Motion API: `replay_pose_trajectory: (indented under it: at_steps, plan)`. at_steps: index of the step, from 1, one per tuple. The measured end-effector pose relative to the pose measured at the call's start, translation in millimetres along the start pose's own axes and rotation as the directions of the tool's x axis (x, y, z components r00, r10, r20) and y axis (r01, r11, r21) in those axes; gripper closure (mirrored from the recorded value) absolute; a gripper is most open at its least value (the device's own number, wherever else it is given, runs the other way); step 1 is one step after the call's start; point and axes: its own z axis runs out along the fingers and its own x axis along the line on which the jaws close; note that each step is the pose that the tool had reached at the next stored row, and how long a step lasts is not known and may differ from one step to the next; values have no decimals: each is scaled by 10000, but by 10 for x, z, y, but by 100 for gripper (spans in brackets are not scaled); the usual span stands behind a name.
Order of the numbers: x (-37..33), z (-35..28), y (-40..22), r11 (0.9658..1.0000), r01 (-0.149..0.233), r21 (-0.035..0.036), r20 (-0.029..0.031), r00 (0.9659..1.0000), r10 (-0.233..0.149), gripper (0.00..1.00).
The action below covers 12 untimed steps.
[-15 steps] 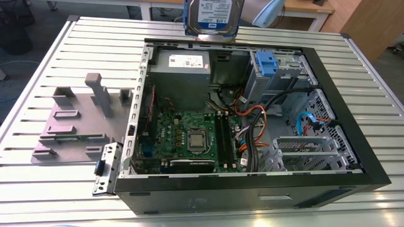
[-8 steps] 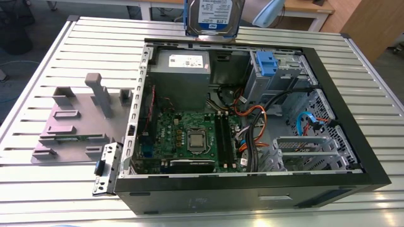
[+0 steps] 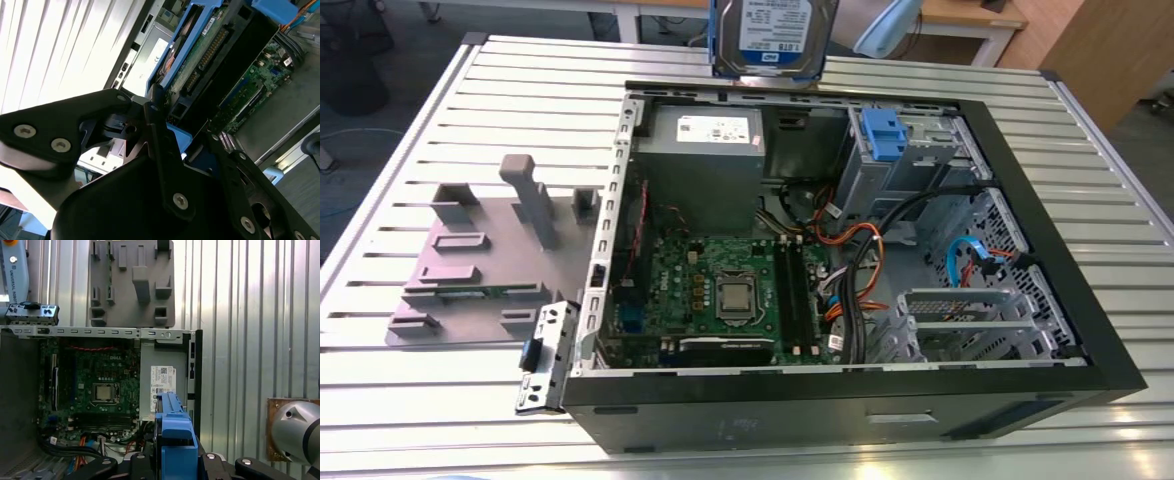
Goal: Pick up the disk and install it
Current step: 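Pick up the disk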
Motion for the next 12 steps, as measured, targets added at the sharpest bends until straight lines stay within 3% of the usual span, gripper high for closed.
replay_pose_trajectory:
  at_steps: [2,4,12]
  plan:
    - [4,0,-1,10000,1,0,-1,10000,-1,64]
    - [183,17,-17,10000,0,0,-1,10000,0,64]
    - [202,19,-17,10000,1,0,-1,10000,-1,64]
